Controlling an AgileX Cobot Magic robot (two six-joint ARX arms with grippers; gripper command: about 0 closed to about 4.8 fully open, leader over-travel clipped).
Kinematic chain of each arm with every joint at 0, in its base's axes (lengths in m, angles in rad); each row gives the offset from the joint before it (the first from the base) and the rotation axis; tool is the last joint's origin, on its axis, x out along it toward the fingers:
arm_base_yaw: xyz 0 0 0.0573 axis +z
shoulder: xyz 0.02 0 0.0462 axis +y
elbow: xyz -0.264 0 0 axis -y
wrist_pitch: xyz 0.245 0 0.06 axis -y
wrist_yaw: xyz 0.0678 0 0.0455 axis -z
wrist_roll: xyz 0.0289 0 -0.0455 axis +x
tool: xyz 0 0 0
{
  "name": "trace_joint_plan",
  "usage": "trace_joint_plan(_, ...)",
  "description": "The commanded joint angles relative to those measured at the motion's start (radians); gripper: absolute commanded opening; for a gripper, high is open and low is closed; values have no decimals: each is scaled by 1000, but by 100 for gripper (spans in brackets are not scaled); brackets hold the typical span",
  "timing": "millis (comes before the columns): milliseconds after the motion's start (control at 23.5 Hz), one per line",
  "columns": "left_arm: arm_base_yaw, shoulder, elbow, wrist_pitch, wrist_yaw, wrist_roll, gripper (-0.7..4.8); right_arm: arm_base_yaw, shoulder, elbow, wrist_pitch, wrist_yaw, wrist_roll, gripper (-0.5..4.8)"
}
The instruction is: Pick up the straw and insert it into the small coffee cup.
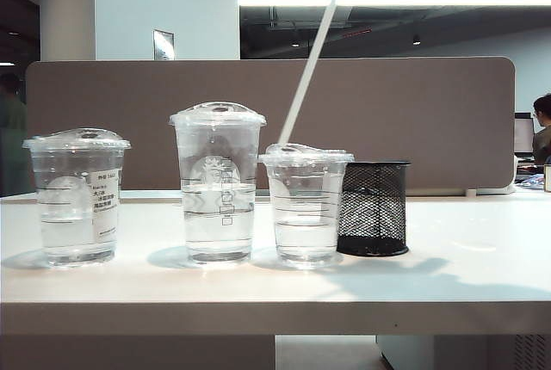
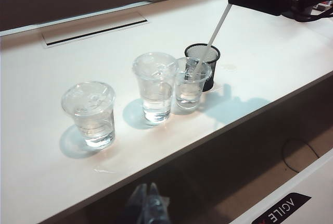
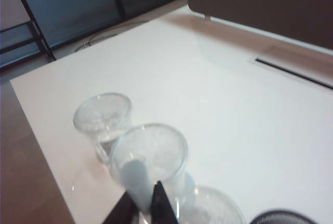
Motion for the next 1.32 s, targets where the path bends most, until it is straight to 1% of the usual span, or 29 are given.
trace_joint_plan(43,0,1,2,24,0,4,-5,2,-2,5,93,7,-3,40)
trace_joint_plan(213,0,1,2,37,0,4,-5,2,-2,20,93,16,-3,40)
trace_joint_plan(425,0,1,2,37,0,4,-5,2,6,19,52,19,-3,40)
trace_joint_plan(553,0,1,2,37,0,4,-4,2,14,19,26,41,-4,41)
trace_joint_plan(1063,0,1,2,35,1,4,-5,2,49,19,-47,39,-4,45)
trace_joint_plan(1148,0,1,2,35,1,4,-5,2,89,19,-35,26,-4,103)
trace_joint_plan(1191,0,1,2,35,1,4,-5,2,117,19,-16,8,-4,248)
trace_joint_plan(1233,0,1,2,35,1,4,-4,2,126,19,-5,2,-4,323)
trace_joint_plan(1276,0,1,2,35,1,4,-4,2,134,19,8,2,-3,387)
trace_joint_plan(1318,0,1,2,35,1,4,-5,2,138,19,25,-1,-3,439)
